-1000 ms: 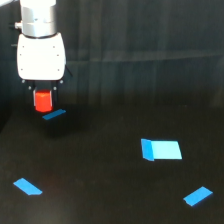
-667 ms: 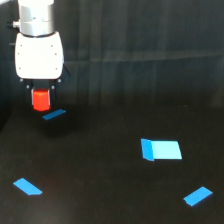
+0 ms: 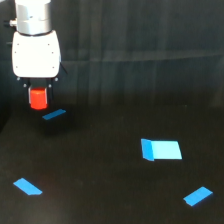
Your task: Pick up the red object from the table
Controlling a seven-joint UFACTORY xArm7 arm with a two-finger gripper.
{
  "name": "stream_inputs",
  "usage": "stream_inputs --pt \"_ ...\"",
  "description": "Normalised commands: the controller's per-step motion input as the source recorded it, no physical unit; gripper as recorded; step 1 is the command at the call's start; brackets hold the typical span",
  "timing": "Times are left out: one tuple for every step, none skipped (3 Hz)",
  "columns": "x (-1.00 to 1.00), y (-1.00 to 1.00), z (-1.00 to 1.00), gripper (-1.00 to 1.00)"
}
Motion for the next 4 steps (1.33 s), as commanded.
stream_inputs --pt "-0.17 0.11 0.03 -0.92" --pt "-0.14 0.10 0.05 -0.94" --pt "-0.13 0.07 0.04 -0.90" --pt "-0.10 0.07 0.19 -0.90"
